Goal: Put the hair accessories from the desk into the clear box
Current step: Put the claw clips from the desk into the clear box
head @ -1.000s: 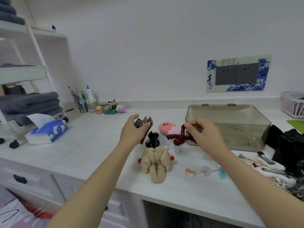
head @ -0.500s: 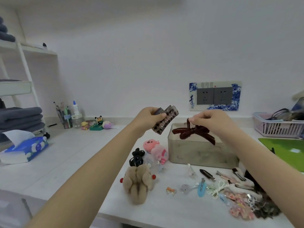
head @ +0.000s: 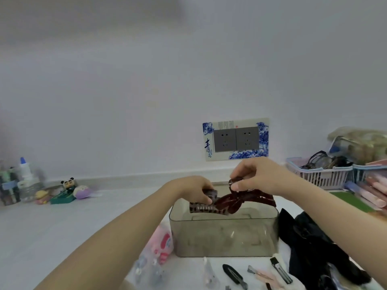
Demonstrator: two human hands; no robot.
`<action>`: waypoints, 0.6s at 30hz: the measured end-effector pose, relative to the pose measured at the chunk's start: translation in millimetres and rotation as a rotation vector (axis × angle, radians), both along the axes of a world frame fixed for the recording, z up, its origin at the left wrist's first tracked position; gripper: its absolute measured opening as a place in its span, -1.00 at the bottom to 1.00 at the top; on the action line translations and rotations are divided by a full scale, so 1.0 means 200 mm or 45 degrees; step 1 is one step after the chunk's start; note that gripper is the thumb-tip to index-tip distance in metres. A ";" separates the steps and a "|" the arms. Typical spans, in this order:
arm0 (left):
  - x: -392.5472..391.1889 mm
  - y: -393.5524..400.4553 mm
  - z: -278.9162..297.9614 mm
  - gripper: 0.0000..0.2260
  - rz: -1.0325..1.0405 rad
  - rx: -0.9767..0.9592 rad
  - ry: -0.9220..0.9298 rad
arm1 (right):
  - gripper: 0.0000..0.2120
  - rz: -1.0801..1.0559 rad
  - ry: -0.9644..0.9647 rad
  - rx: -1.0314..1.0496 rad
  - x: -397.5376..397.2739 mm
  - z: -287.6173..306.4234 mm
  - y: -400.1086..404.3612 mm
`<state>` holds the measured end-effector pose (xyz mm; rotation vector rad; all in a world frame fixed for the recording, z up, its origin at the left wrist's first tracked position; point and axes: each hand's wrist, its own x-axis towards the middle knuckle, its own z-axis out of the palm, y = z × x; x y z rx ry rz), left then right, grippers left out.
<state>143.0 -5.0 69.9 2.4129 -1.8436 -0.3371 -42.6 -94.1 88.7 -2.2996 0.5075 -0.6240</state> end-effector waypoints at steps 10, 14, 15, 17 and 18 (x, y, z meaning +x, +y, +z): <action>0.13 -0.01 -0.18 -0.70 0.137 -0.012 -0.169 | -0.74 0.095 0.171 -0.016 0.19 -0.10 -0.03; 0.16 -0.02 -0.20 -0.71 0.183 -0.091 -0.242 | -0.74 0.104 0.249 -0.003 0.25 -0.14 -0.03; 0.16 -0.03 -0.21 -0.73 0.192 -0.118 -0.257 | -0.75 0.102 0.273 -0.004 0.27 -0.15 -0.03; 0.17 -0.03 -0.21 -0.76 0.205 -0.166 -0.265 | -0.74 0.103 0.320 0.008 0.30 -0.16 -0.04; 0.17 -0.03 -0.21 -0.79 0.203 -0.186 -0.263 | -0.73 0.107 0.337 0.027 0.32 -0.17 -0.04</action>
